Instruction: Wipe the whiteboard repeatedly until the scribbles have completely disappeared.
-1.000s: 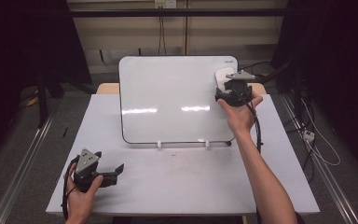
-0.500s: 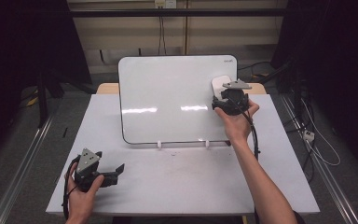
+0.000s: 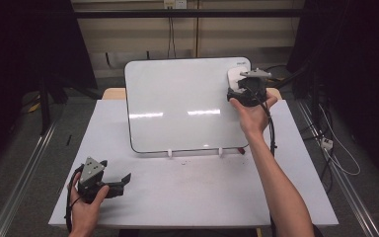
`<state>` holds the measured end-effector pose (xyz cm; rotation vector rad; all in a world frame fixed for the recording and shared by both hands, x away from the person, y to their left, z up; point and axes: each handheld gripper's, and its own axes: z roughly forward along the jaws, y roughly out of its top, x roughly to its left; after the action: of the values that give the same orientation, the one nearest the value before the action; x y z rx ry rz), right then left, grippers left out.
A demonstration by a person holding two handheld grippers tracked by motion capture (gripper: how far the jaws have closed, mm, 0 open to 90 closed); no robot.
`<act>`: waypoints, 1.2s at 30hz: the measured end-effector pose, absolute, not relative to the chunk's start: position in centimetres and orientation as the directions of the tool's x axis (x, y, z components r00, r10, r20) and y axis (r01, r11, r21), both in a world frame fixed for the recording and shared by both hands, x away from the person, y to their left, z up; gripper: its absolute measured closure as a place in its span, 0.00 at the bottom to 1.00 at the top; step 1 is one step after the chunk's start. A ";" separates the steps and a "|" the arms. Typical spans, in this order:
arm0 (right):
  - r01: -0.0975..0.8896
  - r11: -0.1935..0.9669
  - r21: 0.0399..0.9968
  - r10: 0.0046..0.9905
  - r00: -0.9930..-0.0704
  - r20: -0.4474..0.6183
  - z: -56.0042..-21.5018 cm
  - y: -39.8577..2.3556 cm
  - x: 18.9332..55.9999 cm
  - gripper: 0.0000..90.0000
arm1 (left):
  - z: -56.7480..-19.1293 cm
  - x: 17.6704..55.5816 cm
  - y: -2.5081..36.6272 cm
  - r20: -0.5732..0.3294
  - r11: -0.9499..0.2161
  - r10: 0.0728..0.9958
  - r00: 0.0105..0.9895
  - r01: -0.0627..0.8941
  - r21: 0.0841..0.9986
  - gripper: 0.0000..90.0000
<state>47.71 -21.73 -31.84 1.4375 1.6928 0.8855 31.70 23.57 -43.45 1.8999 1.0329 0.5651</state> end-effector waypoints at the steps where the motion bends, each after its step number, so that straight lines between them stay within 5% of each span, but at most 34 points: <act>1: 0.484 0.134 0.865 0.990 -0.102 -0.096 -31.7 -21.8 47.9 0.35 | -43.4 31.7 23.6 -0.013 -0.274 0.836 0.548 0.439 0.855 0.06; 23: 0.483 0.133 0.865 0.990 -0.105 -0.093 -29.6 -22.3 50.0 0.35 | -43.5 31.8 23.6 -0.018 -0.271 0.837 0.547 0.443 0.854 0.06; 36: 0.460 0.328 0.825 0.940 -0.250 -0.234 -30.6 -21.4 49.0 0.35 | -43.5 31.8 23.3 -0.013 -0.278 0.834 0.551 0.441 0.853 0.06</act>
<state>49.03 -21.35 -30.57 1.2386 1.8510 0.8171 31.80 23.33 -43.49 1.9096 1.0363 0.5650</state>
